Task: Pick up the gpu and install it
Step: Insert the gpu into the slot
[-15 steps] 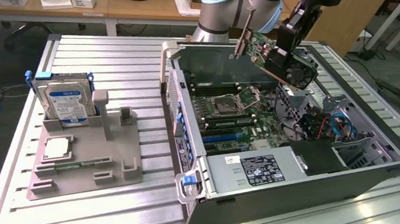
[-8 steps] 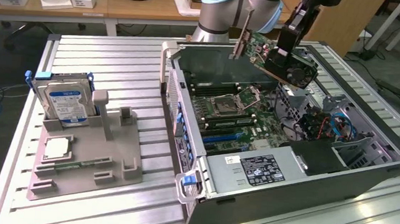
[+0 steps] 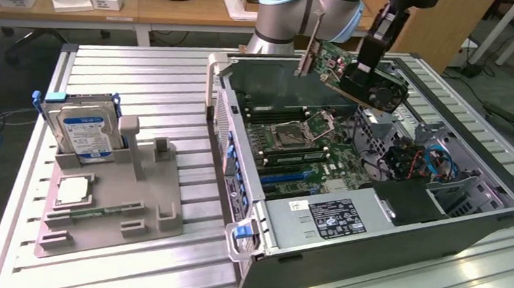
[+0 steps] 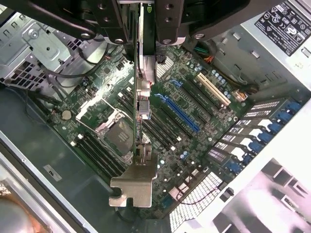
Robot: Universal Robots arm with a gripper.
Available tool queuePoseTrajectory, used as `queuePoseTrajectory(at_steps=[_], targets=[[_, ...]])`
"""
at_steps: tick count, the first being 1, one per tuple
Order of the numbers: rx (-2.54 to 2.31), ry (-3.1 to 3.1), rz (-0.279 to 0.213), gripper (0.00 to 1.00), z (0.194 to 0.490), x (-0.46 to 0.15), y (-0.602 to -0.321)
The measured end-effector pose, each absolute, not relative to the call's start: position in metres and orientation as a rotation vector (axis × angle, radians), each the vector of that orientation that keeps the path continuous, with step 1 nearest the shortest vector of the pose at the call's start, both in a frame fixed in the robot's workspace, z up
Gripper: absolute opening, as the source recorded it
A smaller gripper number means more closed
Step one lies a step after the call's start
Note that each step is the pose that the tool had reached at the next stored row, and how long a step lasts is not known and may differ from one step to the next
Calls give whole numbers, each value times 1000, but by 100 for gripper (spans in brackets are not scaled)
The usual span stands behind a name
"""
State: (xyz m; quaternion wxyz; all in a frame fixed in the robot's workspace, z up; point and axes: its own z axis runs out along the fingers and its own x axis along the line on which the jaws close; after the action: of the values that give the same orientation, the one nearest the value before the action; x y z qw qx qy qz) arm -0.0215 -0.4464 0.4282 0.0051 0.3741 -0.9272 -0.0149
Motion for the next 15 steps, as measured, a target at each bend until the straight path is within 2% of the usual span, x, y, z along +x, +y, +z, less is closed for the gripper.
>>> queuePoseTrajectory(at_steps=[15], targets=[[1333, -2832, -47, 26, 428, -21, -447]])
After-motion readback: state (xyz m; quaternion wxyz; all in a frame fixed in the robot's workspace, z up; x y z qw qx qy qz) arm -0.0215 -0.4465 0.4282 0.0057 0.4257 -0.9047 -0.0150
